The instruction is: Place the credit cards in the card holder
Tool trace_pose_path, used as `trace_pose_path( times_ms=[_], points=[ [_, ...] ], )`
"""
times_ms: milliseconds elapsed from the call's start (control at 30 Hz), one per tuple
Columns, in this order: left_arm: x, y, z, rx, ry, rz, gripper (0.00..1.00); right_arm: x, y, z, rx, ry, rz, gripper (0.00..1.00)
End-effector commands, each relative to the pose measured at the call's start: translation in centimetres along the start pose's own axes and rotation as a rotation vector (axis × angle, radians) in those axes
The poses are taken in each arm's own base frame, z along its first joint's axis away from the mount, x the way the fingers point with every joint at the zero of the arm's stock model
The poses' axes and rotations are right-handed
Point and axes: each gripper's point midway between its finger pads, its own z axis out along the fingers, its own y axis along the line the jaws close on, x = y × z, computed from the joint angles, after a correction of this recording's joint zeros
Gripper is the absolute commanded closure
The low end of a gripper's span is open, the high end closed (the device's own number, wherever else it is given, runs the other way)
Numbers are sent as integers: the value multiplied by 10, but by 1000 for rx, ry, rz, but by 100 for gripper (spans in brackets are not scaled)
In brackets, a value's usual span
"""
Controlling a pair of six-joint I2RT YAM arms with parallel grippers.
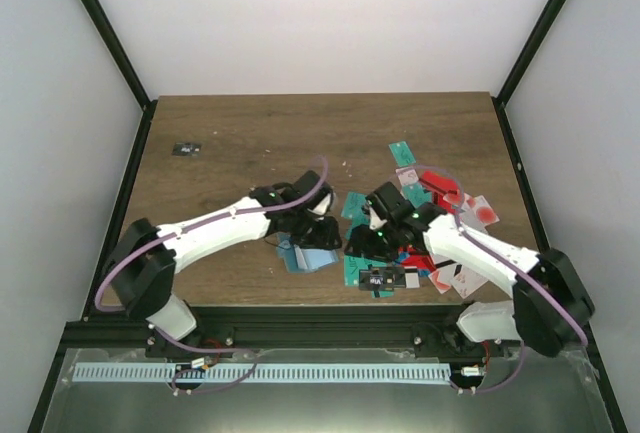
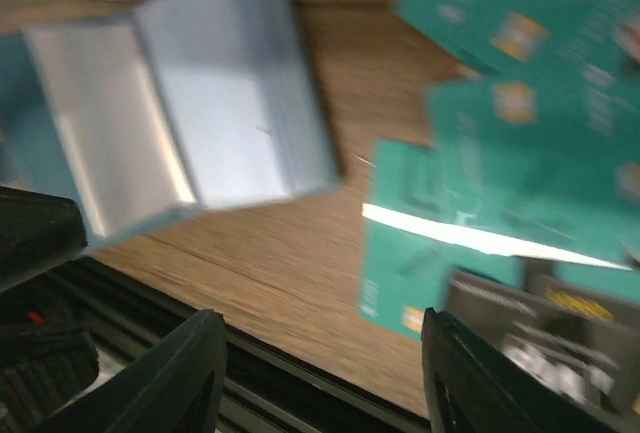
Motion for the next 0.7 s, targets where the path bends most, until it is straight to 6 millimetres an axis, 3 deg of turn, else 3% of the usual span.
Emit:
trace_pose_path(
  times_ms=[0,100,267,467,667],
  points=[
    [17,-36,26,50,91,116,59,25,-56,-18,185,-27,192,42],
    [27,-54,48,57,141,167,59,39,-73,-25,215,-36,269,35],
    [31,-66,83,23,188,187,60,58,-90,-28,248,-32,343,28],
    [29,-59,117,-41,239,197,61,76,-103,-30,273,-21,400,26],
    [32,-50,134,-89,279,229,61,88,-107,-29,258,-2,413,22]
  ],
)
